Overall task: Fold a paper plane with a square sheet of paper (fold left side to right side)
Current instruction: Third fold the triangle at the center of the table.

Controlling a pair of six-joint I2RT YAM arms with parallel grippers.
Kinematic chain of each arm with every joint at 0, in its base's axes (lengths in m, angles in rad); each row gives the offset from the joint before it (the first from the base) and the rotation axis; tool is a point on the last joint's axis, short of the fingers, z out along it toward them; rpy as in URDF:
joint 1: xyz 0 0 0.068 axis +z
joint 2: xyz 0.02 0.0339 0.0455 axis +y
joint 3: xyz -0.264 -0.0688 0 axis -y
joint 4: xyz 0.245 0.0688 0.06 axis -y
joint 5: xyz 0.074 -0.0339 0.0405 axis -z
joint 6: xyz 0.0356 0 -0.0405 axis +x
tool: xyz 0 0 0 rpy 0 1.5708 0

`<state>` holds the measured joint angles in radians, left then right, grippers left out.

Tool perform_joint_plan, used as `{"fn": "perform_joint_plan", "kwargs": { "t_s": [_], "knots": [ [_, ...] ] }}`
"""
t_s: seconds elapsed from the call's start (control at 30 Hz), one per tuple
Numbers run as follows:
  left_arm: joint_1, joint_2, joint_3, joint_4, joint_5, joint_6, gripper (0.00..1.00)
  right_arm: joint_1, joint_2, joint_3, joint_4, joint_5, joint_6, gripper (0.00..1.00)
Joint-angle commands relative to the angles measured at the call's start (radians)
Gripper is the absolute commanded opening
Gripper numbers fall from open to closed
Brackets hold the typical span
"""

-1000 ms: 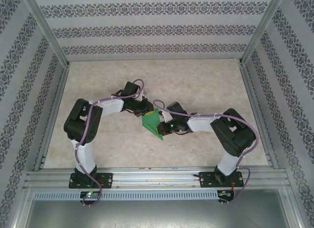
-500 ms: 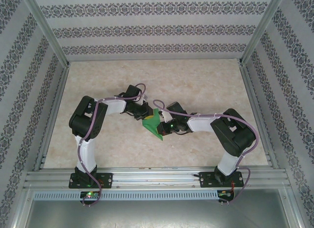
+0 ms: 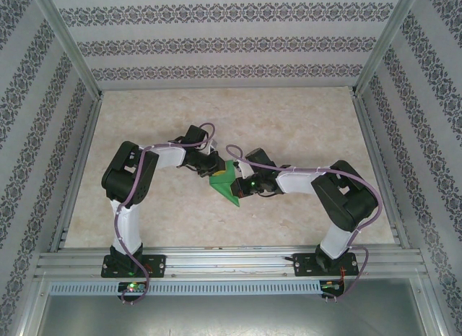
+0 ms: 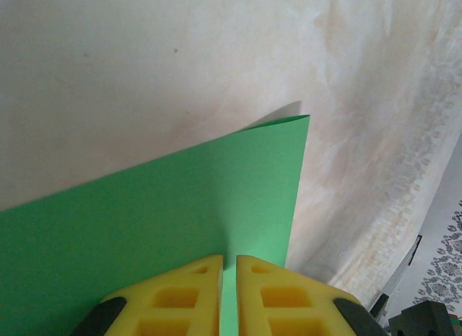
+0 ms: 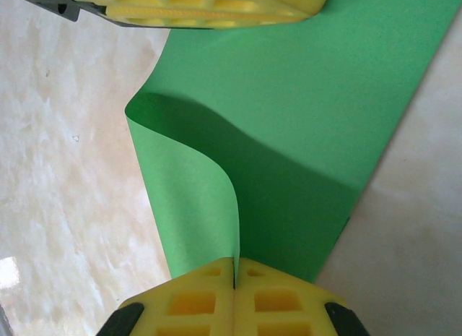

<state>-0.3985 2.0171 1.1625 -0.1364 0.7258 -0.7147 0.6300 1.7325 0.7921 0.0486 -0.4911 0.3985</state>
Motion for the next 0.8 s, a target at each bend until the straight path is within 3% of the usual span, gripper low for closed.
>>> {"fn": "perform_joint_plan", "kwargs": {
  "t_s": [0.0,0.77],
  "knots": [
    [-0.010,0.038,-0.018,-0.054,-0.034,0.018,0.14,-0.006,-0.018,0.024,-0.028,0.004,0.007,0.00],
    [-0.010,0.032,-0.013,-0.061,-0.031,0.021,0.14,-0.008,0.013,0.042,-0.061,0.022,-0.007,0.00]
  ]
}}
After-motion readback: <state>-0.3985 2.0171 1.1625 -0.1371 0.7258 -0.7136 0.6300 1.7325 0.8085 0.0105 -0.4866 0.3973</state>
